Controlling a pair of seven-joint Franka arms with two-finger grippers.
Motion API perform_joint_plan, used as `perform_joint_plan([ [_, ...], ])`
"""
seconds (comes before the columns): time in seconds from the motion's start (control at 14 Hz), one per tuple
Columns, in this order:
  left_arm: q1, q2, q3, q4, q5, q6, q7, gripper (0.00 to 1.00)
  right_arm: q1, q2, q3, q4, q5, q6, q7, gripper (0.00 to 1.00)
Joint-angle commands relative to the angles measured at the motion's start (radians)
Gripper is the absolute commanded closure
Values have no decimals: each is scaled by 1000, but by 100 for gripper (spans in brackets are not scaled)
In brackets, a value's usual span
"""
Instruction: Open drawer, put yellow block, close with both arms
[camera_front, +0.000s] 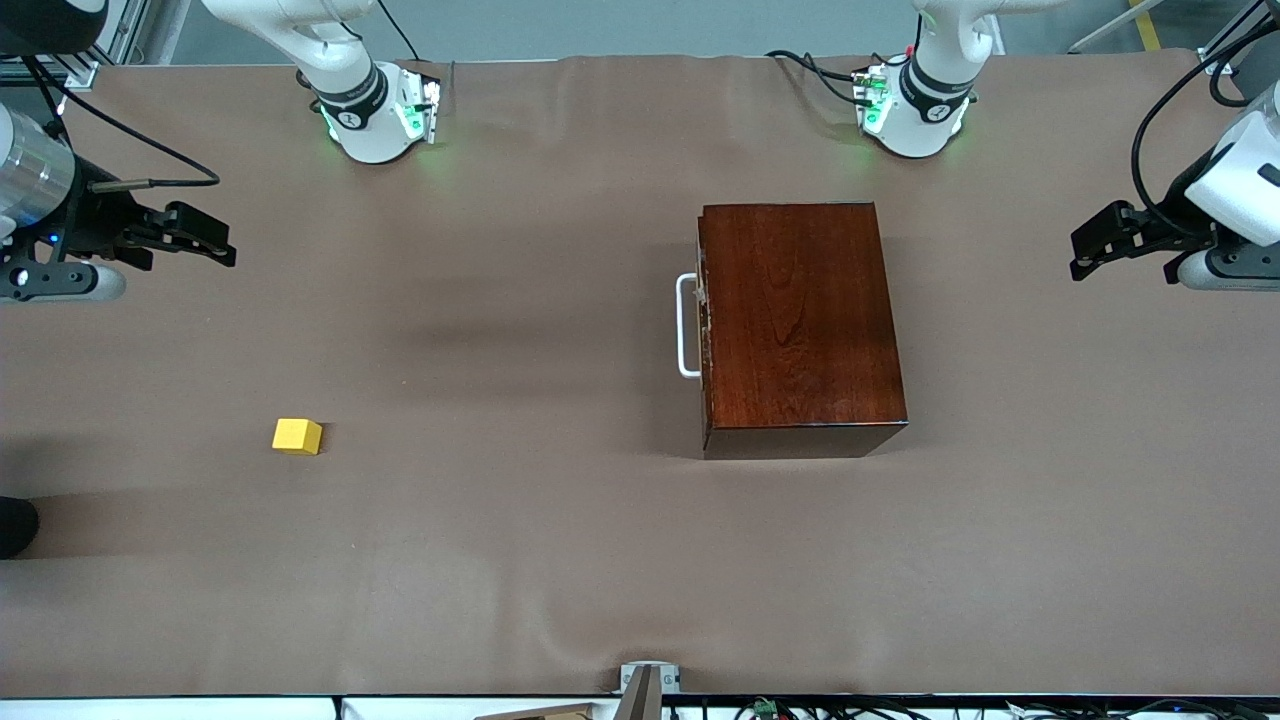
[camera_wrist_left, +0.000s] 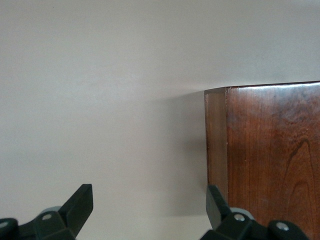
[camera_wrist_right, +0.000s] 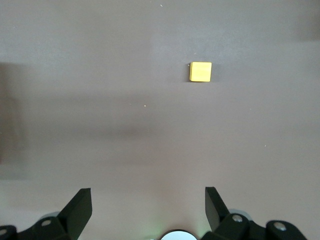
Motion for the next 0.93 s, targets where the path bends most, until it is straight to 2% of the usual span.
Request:
perform_joint_plan([
  [0.0, 11, -1, -3, 10, -21, 8, -13, 0, 11, -2, -5, 1, 0, 5, 8, 0],
  [0.64, 0, -18, -20, 11, -12, -11, -10, 0, 11, -2, -5, 1, 0, 5, 8, 0],
  [0.85, 2, -21, -107, 19, -24, -21, -12, 0, 11, -2, -5, 1, 0, 5, 8, 0],
])
